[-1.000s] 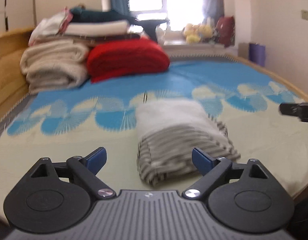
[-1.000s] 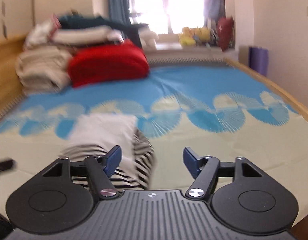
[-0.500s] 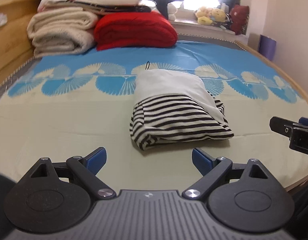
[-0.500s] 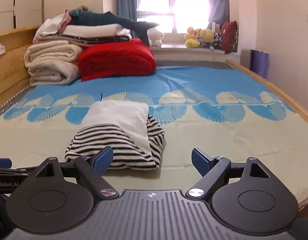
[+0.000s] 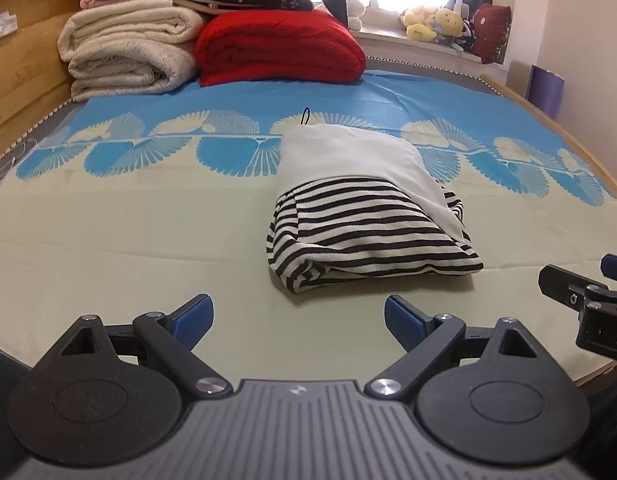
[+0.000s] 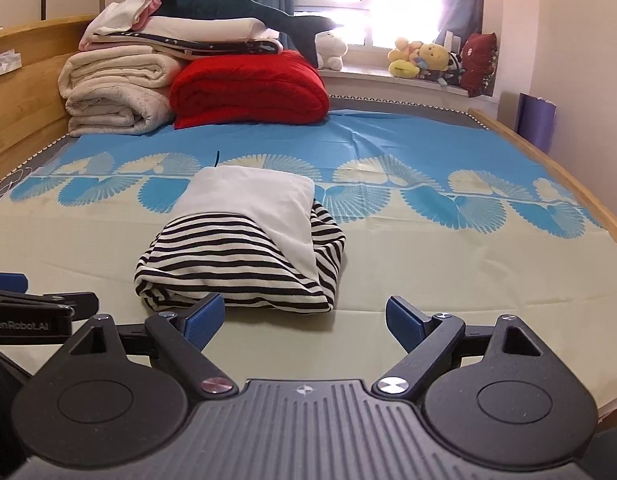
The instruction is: Fold small clothes
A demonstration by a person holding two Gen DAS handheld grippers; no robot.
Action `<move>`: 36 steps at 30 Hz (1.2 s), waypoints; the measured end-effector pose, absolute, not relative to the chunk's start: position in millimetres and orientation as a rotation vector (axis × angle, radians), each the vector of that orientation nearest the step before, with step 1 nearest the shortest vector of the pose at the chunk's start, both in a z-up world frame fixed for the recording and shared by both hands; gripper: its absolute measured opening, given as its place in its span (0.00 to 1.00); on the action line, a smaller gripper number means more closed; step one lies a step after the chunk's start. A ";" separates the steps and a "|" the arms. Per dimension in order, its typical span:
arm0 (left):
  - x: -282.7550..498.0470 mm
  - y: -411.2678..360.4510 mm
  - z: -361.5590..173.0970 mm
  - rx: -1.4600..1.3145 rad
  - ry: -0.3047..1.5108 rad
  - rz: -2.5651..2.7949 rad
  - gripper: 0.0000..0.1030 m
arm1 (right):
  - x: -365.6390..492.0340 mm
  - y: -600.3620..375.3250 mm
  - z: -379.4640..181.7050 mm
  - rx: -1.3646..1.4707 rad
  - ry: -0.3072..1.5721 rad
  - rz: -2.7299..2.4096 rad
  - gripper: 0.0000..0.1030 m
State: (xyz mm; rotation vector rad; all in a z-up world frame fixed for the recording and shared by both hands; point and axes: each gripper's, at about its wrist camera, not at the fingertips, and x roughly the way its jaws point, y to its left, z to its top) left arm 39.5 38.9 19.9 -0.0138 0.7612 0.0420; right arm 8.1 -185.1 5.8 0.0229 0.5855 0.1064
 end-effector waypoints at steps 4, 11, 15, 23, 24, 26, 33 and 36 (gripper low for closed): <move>42.1 38.4 17.7 -0.023 0.767 0.048 0.92 | 10.0 -184.5 5.7 0.027 0.587 0.115 0.86; 44.3 38.2 17.2 -0.023 0.762 0.044 0.92 | 10.7 -185.1 3.9 0.016 0.587 0.134 0.86; 44.0 39.2 16.5 -0.028 0.764 0.044 0.92 | 11.3 -187.2 3.6 0.019 0.591 0.131 0.86; 43.7 40.9 17.4 -0.034 0.767 0.040 0.92 | 12.0 -189.4 3.6 0.020 0.590 0.133 0.86; 44.0 40.9 17.5 -0.035 0.766 0.039 0.92 | 11.7 -188.8 3.7 0.018 0.589 0.134 0.86; 43.9 40.9 18.2 -0.037 0.763 0.040 0.92 | 11.5 -188.1 3.6 0.014 0.587 0.137 0.86; 44.3 41.0 17.4 -0.040 0.766 0.039 0.92 | 11.1 -188.4 3.4 0.013 0.587 0.137 0.86; 44.4 40.5 17.1 -0.040 0.766 0.039 0.92 | 10.9 -189.1 3.2 0.011 0.588 0.139 0.86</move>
